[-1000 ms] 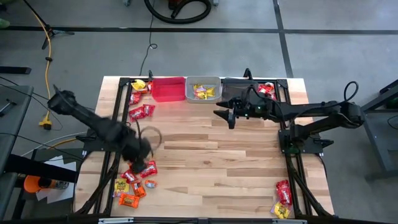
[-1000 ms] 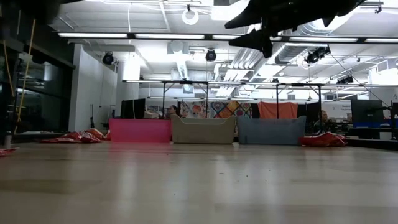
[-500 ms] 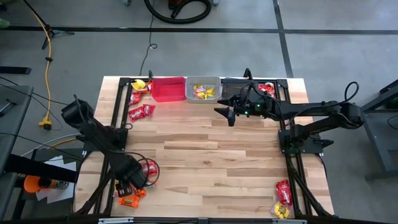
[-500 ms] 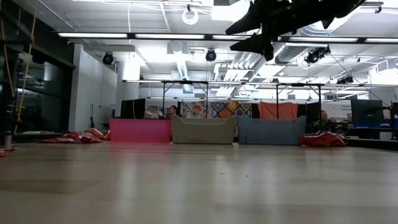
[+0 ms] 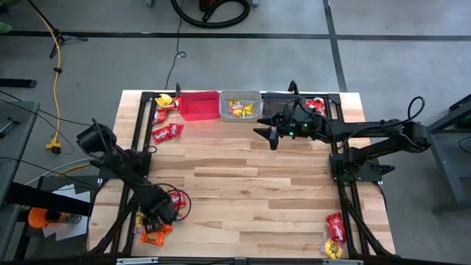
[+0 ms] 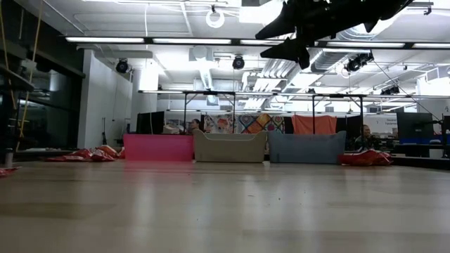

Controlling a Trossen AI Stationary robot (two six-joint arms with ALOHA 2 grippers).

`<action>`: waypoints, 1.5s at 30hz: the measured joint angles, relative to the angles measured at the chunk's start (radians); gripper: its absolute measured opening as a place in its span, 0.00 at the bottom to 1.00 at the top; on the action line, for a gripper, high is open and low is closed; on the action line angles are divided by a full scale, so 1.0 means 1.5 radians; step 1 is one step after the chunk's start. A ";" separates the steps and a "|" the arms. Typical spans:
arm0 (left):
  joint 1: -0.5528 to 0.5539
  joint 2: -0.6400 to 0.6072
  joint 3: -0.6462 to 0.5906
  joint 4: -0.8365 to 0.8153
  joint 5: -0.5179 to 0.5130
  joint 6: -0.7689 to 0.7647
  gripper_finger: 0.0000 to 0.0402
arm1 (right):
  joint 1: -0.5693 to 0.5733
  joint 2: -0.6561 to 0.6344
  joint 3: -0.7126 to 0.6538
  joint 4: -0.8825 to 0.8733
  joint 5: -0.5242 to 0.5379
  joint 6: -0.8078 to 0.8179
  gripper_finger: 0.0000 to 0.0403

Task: Sort candy
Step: Put the yellow candy into the gray bin

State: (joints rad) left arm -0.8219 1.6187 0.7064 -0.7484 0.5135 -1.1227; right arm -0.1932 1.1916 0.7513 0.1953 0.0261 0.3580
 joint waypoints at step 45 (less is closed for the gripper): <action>0.230 -0.554 -0.004 0.068 -0.428 0.306 0.00 | 0.005 0.000 0.000 0.050 -0.021 0.025 0.59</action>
State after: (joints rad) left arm -0.4771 0.7880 0.6998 -0.6466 -0.1283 -0.6630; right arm -0.1859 1.1919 0.7513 0.2698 -0.0057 0.3958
